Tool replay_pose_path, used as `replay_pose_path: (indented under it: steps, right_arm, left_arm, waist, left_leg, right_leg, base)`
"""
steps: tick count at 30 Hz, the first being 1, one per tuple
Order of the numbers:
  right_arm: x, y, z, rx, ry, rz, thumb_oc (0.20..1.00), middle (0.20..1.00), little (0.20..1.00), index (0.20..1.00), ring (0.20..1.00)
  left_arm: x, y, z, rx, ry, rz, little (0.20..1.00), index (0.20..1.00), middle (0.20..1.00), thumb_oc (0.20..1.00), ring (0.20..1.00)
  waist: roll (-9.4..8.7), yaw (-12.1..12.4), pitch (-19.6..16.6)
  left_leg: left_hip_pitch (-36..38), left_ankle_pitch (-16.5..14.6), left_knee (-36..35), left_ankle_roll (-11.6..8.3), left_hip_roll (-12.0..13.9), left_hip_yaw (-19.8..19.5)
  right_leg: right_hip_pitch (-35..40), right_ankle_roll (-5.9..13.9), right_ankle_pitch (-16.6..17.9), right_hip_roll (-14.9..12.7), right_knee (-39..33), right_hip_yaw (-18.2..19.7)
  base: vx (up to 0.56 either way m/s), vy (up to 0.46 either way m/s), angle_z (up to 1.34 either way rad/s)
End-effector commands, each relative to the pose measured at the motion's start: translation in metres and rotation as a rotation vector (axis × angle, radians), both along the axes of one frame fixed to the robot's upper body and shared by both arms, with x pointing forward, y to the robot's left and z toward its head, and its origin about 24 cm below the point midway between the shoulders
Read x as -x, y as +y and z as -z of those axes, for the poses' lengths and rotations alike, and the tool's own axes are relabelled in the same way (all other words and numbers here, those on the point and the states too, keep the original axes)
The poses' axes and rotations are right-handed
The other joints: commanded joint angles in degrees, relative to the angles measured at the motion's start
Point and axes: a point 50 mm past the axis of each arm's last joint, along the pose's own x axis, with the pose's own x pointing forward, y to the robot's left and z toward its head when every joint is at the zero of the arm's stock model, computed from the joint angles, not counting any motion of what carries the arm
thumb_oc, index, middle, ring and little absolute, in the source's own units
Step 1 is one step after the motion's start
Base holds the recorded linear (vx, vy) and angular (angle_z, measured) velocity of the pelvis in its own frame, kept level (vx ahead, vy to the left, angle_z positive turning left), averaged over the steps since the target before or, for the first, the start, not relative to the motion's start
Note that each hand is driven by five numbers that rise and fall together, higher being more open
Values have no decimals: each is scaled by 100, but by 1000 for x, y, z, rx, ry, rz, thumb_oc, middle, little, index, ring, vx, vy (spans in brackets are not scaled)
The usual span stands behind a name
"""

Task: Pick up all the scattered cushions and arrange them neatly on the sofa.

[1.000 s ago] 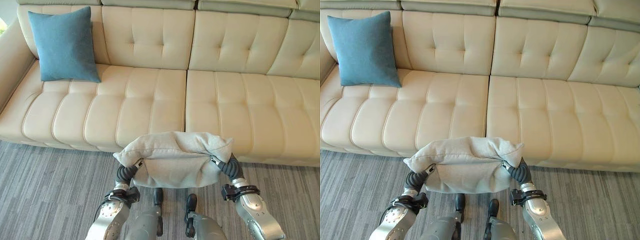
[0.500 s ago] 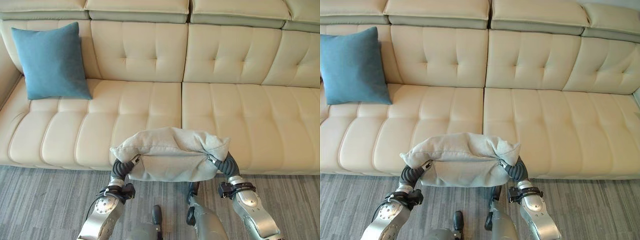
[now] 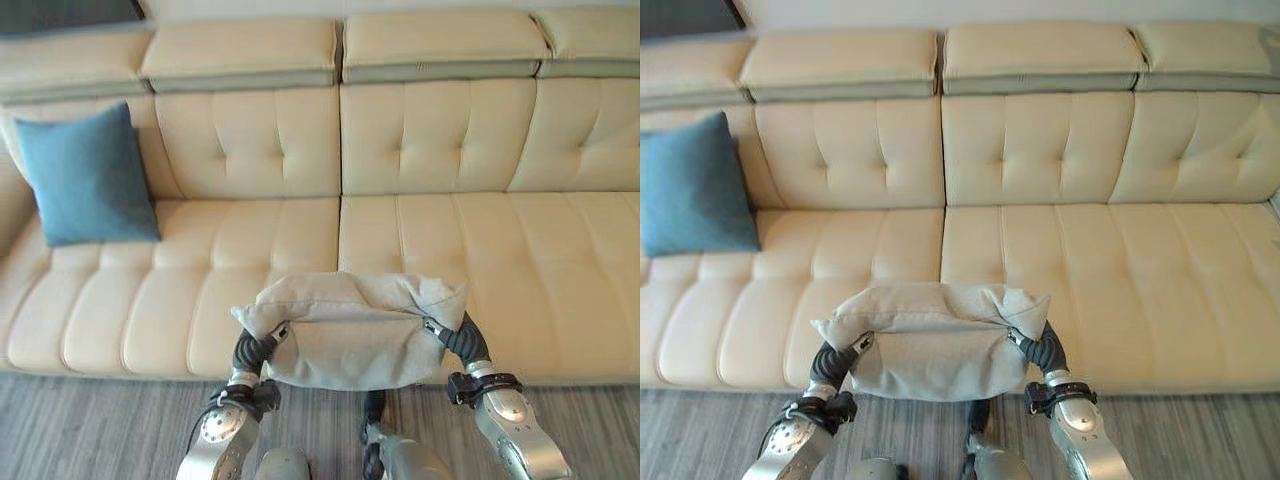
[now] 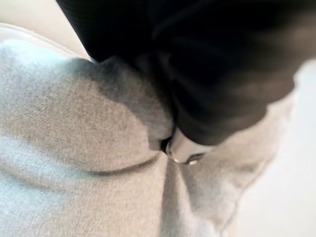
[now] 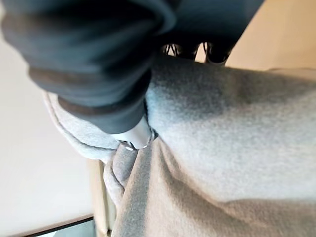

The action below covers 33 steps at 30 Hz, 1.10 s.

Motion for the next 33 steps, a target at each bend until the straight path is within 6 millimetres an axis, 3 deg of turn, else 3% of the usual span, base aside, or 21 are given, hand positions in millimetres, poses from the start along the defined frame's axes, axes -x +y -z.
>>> replay_pose_path:
  steps: [1, 2, 3, 4, 7, 11, 15, 19, 23, 24, 29, 33]
  right_arm:
    - [-14, -9, -43, -38, -234, 45, 200, 200, 200, 200, 200]
    - [-15, -8, -44, -35, -240, 46, 200, 200, 200, 200, 200]
    - [-17, -6, -47, -28, -260, 49, 200, 200, 200, 200, 200]
    - [-19, -5, -48, -22, -263, 47, 200, 200, 200, 200, 200]
    - [-19, -3, -46, 0, -255, 37, 200, 200, 200, 200, 200]
    - [-21, 2, -45, 11, -251, 34, 200, 200, 200, 200, 200]
    - [-43, 12, -59, 77, -317, 36, 200, 200, 200, 200, 200]
    - [-78, 25, -104, 125, -477, 47, 200, 200, 200, 200, 200]
    - [-109, 49, -154, 102, -612, 62, 200, 200, 200, 200, 200]
    - [-114, 57, -156, 97, -603, 62, 200, 200, 200, 200, 200]
    - [-126, 72, -163, 115, -595, 50, 200, 200, 200, 200, 200]
    - [-138, 72, -168, 153, -586, 87, 200, 200, 200, 200, 200]
  left_arm:
    - [-15, 19, -37, -10, -199, -61, 200, 200, 200, 200, 200]
    - [-14, 18, -37, -12, -195, -57, 200, 200, 200, 200, 200]
    - [-15, 16, -36, -18, -190, -55, 200, 200, 200, 200, 200]
    - [-17, 14, -35, -21, -191, -51, 200, 200, 200, 200, 200]
    - [-18, 10, -32, -18, -175, -41, 200, 200, 200, 200, 200]
    - [-18, 6, -28, -35, -157, -5, 200, 200, 200, 200, 200]
    - [-35, 1, -28, -86, -161, 21, 200, 200, 200, 200, 200]
    - [-75, -12, -66, -137, -319, 8, 200, 200, 200, 200, 200]
    - [-121, -21, -122, -108, -484, -76, 200, 200, 200, 200, 200]
    - [-132, -21, -137, -117, -519, -106, 200, 200, 200, 200, 200]
    - [-152, -30, -148, -131, -507, -121, 200, 200, 200, 200, 200]
    - [-169, -33, -154, -208, -484, -126, 200, 200, 200, 200, 200]
  waist:
    - [-195, 13, -39]
    - [-180, 6, -62]
    - [-115, -2, -91]
    - [-92, -14, -105]
    - [-45, -110, -192]
    - [-65, -80, -322]
    - [-175, -35, -404]
    - [-256, -18, -281]
    - [-253, -38, -113]
    - [-252, -49, -93]
    - [-249, -79, 10]
    - [-251, -127, 114]
  left_leg:
    - [376, 432, -1880, 419, -194, 219]
    - [475, 538, -2470, 417, -136, 215]
    - [445, 1002, -3178, 333, 22, 153]
    - [435, 1198, -3413, 278, 42, 41]
    - [475, 1218, -3525, 160, 115, 115]
    - [754, 978, -3525, 257, 0, 180]
    - [949, 782, -3525, 383, -70, 350]
    - [821, 739, -3525, 449, -129, 403]
    - [411, 810, -3525, 459, -173, 393]
    - [322, 823, -3525, 464, -177, 411]
    - [103, 868, -3525, 480, -214, 408]
    - [-111, 928, -3525, 466, -234, 389]
  right_leg:
    - [701, 1001, -1109, -339, -29, -1]
    - [704, 1019, -1107, -334, -29, 3]
    - [707, 1023, -1137, -291, -29, -21]
    - [742, 1009, -1157, -297, -29, -43]
    - [906, 990, -1267, -263, -29, -59]
    - [1041, 1041, -1239, -352, -29, 39]
    - [1109, 1132, -1221, -453, -29, 203]
    - [925, 1200, -1153, -527, -29, 267]
    - [475, 1226, -1013, -566, -29, 328]
    - [366, 1240, -988, -576, -29, 353]
    - [129, 1281, -915, -613, -29, 384]
    - [-87, 1296, -834, -628, -29, 409]
  base:
    - [154, 10, 20]
    - [165, 44, 15]
    - [149, 67, 20]
    - [219, 133, 12]
    - [170, 113, -3]
    - [199, 182, -7]
    - [154, 155, -16]
    - [30, 112, -7]
    - [-6, 110, 0]
    - [74, 126, -1]
    - [45, 64, -3]
    - [29, 34, 2]
